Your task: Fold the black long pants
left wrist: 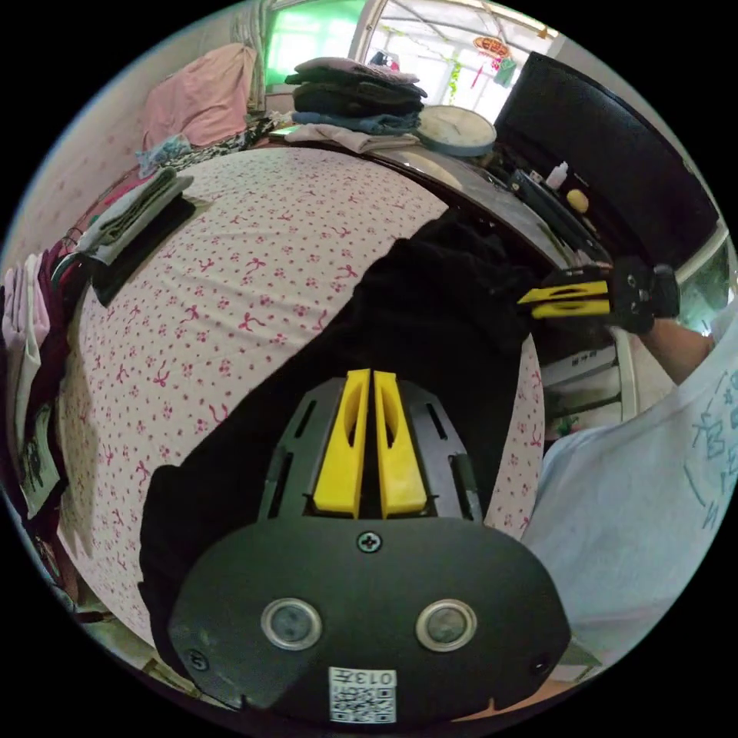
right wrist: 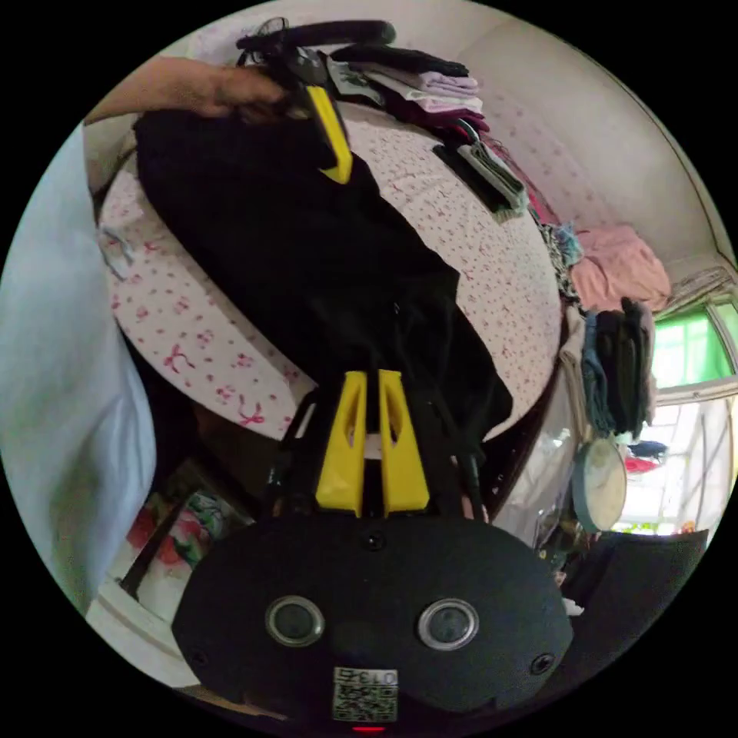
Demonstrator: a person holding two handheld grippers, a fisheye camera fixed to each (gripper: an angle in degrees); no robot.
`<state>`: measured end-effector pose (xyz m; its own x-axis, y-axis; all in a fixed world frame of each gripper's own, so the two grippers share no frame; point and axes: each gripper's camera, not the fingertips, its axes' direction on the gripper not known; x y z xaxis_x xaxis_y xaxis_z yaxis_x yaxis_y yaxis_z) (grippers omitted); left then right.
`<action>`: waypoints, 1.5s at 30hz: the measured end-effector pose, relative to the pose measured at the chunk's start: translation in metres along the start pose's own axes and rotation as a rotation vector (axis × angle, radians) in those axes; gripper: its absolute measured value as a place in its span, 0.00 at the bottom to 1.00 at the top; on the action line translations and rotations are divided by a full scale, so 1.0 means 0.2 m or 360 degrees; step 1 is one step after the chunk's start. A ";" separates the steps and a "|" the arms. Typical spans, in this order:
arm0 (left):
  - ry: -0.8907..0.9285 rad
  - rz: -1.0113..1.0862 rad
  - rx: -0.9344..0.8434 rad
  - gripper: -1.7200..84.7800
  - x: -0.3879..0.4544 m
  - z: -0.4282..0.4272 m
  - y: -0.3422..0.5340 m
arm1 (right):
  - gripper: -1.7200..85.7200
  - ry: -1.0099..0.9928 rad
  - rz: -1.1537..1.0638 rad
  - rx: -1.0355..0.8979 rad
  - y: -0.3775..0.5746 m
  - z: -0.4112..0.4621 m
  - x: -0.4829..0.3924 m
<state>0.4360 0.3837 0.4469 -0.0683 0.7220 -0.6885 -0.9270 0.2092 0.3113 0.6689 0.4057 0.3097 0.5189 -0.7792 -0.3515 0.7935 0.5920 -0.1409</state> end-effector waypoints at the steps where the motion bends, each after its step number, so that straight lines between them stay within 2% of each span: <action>1: -0.0041 0.0026 -0.0043 0.02 0.05 0.01 0.03 | 0.05 0.0043 0.0055 -0.0039 0.01 0.02 0.01; 3: -0.0067 0.0040 -0.0092 0.02 0.11 0.02 0.07 | 0.04 -0.0109 0.0246 0.0007 0.03 0.00 0.11; 5: -0.0088 0.0026 -0.0132 0.02 0.16 0.03 0.11 | 0.04 -0.0270 0.0622 0.0117 0.11 -0.02 0.31; 6: -0.0093 -0.0002 -0.0140 0.02 0.17 0.03 0.14 | 0.04 -0.0281 0.0732 0.0135 0.14 -0.02 0.36; 8: -0.0077 -0.0043 -0.0147 0.02 0.19 0.03 0.17 | 0.05 -0.0297 0.1211 0.0177 0.29 0.03 0.56; 11: -0.0043 -0.0086 -0.0146 0.02 0.19 0.01 0.21 | 0.07 -0.0399 0.1640 0.0217 0.48 0.12 0.72; 14: -0.0011 -0.0110 -0.0143 0.02 0.21 -0.05 0.25 | 0.09 -0.0399 0.1788 0.0319 0.55 0.09 0.74; 18: -0.0018 -0.0005 -0.0111 0.02 0.33 -0.16 0.32 | 0.12 -0.0309 0.1809 0.0310 0.54 0.08 0.64; 22: -0.0046 0.0081 -0.0187 0.02 0.45 -0.19 0.41 | 0.13 -0.0490 0.1927 0.0332 0.56 0.17 0.50; 27: -0.0005 0.0024 -0.0206 0.02 0.46 -0.24 0.50 | 0.08 -0.0523 0.1739 -0.0036 0.41 0.43 0.39; 31: 0.0001 -0.0008 -0.0207 0.02 0.49 -0.34 0.58 | 0.05 -0.0558 0.1845 0.0096 0.45 0.45 0.42; 33: -0.0025 0.0005 -0.0186 0.02 0.51 -0.41 0.63 | 0.05 -0.0485 0.1834 0.0110 0.45 0.40 0.41; 35: -0.0105 0.0008 -0.0138 0.02 0.53 -0.51 0.71 | 0.04 -0.0255 0.1794 0.0135 0.40 0.27 0.38; 37: -0.0327 -0.0102 -0.0123 0.02 0.51 -0.63 0.83 | 0.04 -0.0130 0.1699 0.0226 0.31 0.19 0.33; 40: -0.0446 -0.0362 -0.0161 0.02 0.40 -0.75 1.01 | 0.03 -0.0186 0.1343 0.0345 0.01 0.17 0.17; 41: -0.0457 -0.0409 -0.0170 0.02 0.38 -0.77 1.05 | 0.03 -0.0205 0.1197 0.0299 -0.11 0.21 0.11; 44: -0.0512 -0.0605 -0.0234 0.02 0.29 -0.87 1.25 | 0.02 -0.0281 0.1126 0.0199 -0.28 0.35 0.02; 45: -0.0448 -0.0668 -0.0280 0.02 0.25 -0.88 1.34 | 0.02 -0.0309 0.1127 0.0153 -0.30 0.39 0.02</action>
<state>0.1196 0.3593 0.3805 0.4011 0.7540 -0.5202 -0.9027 0.4220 -0.0842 0.6483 0.3513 0.3899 0.9568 -0.2450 -0.1567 0.2675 0.9527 0.1438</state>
